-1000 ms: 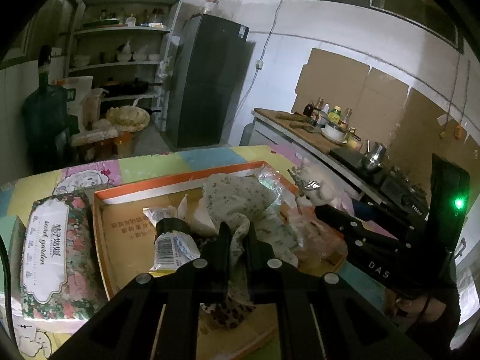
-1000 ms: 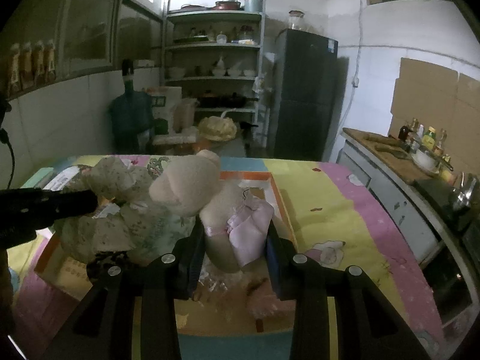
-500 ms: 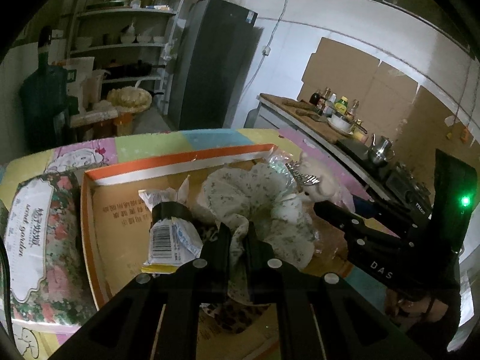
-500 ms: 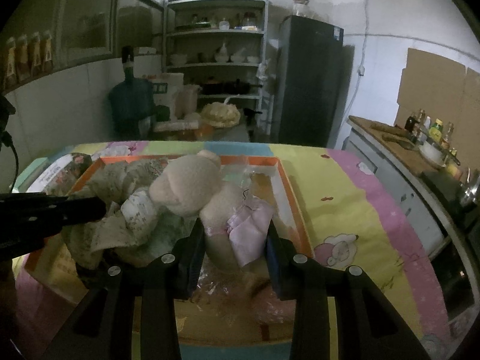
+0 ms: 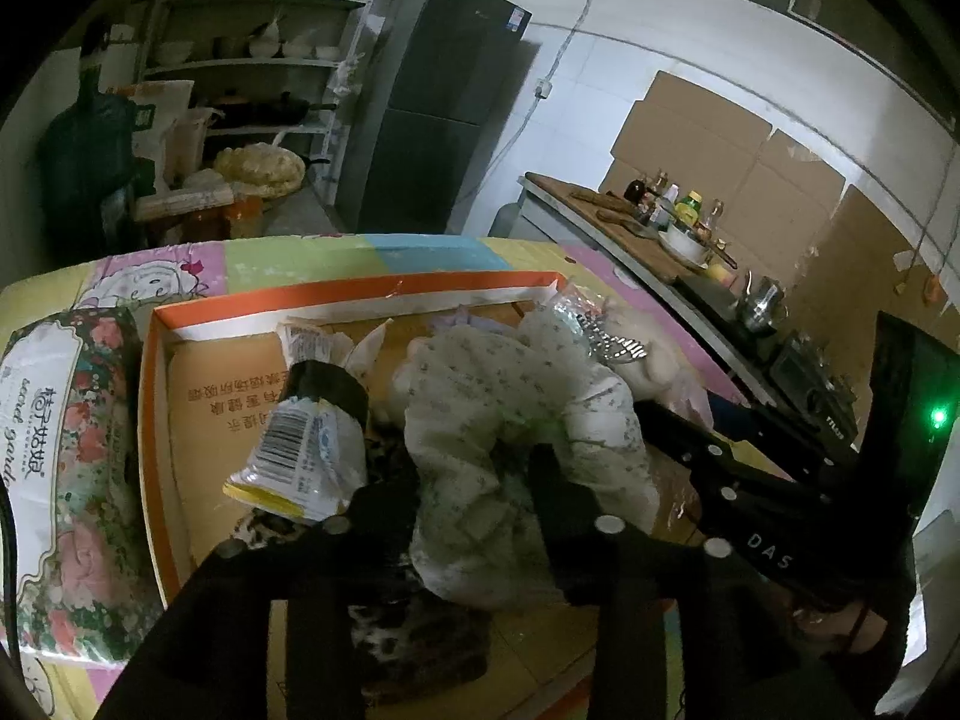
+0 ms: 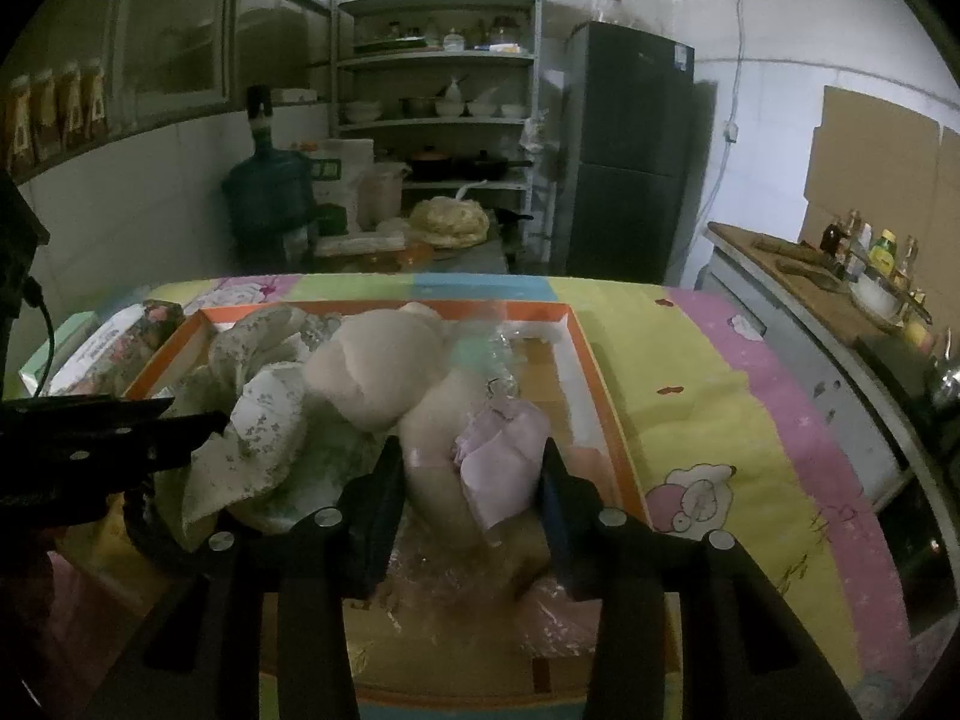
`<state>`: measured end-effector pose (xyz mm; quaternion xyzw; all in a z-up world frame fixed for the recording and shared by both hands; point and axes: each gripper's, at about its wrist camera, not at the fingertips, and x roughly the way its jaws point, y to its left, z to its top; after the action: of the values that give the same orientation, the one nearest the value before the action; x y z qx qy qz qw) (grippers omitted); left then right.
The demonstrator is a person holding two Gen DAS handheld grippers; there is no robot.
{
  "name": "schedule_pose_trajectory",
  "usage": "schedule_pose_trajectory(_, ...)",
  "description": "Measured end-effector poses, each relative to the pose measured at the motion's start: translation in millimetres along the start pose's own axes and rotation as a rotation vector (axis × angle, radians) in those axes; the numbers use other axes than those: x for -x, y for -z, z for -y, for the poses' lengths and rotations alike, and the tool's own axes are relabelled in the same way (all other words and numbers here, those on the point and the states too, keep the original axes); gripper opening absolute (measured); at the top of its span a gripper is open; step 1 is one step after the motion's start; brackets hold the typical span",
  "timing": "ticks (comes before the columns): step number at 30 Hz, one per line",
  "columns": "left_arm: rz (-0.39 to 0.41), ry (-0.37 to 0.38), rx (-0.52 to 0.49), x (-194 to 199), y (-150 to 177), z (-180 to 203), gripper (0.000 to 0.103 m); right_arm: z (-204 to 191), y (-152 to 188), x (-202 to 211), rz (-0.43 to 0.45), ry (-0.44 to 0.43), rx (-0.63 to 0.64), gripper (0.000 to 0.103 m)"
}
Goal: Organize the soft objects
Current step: 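Lower the scrunchie and bear into the tray and open both tools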
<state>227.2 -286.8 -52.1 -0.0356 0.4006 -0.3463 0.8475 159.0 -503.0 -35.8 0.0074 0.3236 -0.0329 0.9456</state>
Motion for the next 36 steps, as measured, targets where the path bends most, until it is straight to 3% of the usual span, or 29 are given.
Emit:
schedule_pose_trajectory(16, 0.040, -0.012, 0.014, 14.9, -1.3, 6.0, 0.047, -8.3, -3.0, -0.6, 0.011, -0.003, -0.012, 0.050)
schedule_pose_trajectory(26, 0.090, -0.028, 0.000, 39.1, -3.8, 8.4, 0.047, -16.9, -7.8, 18.1, 0.056, -0.010, -0.021, 0.057)
schedule_pose_trajectory(36, 0.137, -0.079, 0.008, 67.0, 0.7, 5.3, 0.047, -24.5, -11.0, 45.2, 0.106, -0.017, -0.036, 0.057)
